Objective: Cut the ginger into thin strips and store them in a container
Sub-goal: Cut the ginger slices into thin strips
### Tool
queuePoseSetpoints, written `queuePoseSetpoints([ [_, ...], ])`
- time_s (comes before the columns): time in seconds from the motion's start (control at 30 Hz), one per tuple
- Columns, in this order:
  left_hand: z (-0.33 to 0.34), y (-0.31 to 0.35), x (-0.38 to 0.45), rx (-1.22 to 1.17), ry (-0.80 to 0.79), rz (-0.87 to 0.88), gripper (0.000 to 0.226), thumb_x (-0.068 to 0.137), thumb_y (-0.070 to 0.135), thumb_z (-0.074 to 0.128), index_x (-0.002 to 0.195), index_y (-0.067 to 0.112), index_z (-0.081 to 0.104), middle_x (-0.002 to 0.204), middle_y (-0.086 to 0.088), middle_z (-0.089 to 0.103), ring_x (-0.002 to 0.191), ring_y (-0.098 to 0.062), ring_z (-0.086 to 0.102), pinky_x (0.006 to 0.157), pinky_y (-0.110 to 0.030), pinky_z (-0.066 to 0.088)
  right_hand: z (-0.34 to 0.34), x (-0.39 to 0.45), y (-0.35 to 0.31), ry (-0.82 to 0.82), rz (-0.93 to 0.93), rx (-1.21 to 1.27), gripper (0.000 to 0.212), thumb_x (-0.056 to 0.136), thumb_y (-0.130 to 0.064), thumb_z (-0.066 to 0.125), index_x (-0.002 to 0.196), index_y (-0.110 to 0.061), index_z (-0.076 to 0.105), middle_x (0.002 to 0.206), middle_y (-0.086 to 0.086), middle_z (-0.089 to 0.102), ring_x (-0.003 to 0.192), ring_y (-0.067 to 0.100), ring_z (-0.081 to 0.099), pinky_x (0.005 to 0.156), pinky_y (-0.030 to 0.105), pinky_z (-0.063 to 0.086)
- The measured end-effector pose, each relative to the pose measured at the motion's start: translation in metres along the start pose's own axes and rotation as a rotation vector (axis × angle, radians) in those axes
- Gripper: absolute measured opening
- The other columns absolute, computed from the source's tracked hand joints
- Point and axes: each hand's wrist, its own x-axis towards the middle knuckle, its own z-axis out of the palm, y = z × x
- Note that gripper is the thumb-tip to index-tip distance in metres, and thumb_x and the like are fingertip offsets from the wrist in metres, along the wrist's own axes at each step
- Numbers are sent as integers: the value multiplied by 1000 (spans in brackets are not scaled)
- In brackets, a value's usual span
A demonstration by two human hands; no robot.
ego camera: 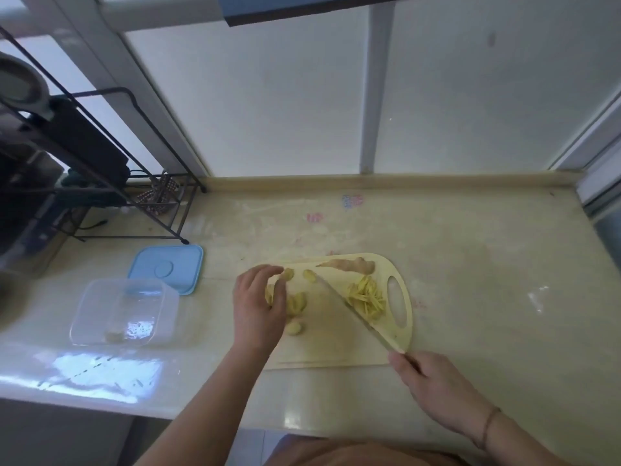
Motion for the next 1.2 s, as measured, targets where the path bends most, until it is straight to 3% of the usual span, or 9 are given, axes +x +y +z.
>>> queuePoseSetpoints([
  [0.07, -6, -19, -6, 231, -97, 103, 28, 86, 31, 58, 105, 16, 73, 107, 3, 68, 108, -23, 57, 91, -47, 48, 2, -7, -3, -140, 188, 435, 72, 70, -87, 40, 74, -15, 44, 52, -2, 37, 37, 12, 29, 38, 21, 22],
  [0.13, -5, -34, -14, 389, -338, 261, 36, 83, 40, 55, 108, 20, 73, 115, 3, 69, 114, -28, 56, 92, -50, 45, 5, -12, -9, -252, 279, 594, 59, 80, -72, 46, 80, -13, 45, 55, 4, 33, 38, 13, 25, 37, 15, 22],
  [0.27, -2, -38, -3, 469, -515, 250, 40, 89, 43, 51, 120, 24, 69, 131, 3, 64, 128, -31, 46, 103, -47, 28, 16, -10, -21, -300, 301, 619, 57, 85, -67, 46, 82, -11, 45, 56, 4, 32, 39, 12, 24, 34, 15, 20],
  [0.4, -10, -47, 20, 456, -717, 190, 57, 95, 51, 55, 147, 31, 46, 154, 9, 41, 143, -22, 27, 115, -43, 15, 29, -8, -26, -277, 334, 593, 56, 87, -66, 46, 82, -10, 45, 54, 4, 34, 36, 12, 25, 36, 14, 21],
  [0.53, -25, -67, 39, 374, -785, 266, 66, 90, 50, 66, 149, 33, 43, 155, 10, 40, 142, -16, 32, 113, -36, 16, 32, -8, -30, -229, 359, 559, 52, 96, -59, 41, 82, -9, 45, 53, 4, 34, 35, 11, 26, 35, 13, 22],
  [0.8, -30, -73, 60, 375, -895, 459, 54, 88, 55, 61, 136, 30, 60, 144, 7, 53, 133, -20, 41, 109, -43, 25, 34, -6, -28, -233, 365, 574, 53, 94, -59, 44, 83, -7, 45, 55, 6, 32, 38, 12, 25, 35, 14, 22],
  [0.9, -30, -70, 68, 378, -930, 435, 50, 91, 47, 64, 138, 31, 57, 140, 8, 55, 132, -19, 42, 110, -41, 23, 35, -5, -27, -232, 368, 577, 53, 90, -60, 45, 83, -7, 45, 55, 6, 32, 38, 11, 25, 35, 13, 22],
  [1.03, -30, -66, 81, 254, -949, 257, 36, 98, 26, 55, 134, 29, 59, 120, 11, 65, 121, -16, 46, 111, -40, 25, 34, -4, -28, -229, 364, 576, 54, 87, -61, 46, 82, -8, 45, 55, 6, 32, 38, 11, 26, 36, 13, 23],
  [1.2, -26, -56, 92, 378, -1071, 339, 41, 93, 32, 65, 133, 31, 57, 114, 12, 62, 117, -16, 43, 101, -36, 25, 34, -5, -30, -225, 342, 593, 71, 77, -81, 61, 77, -12, 49, 55, 5, 33, 37, 12, 25, 35, 14, 23],
])
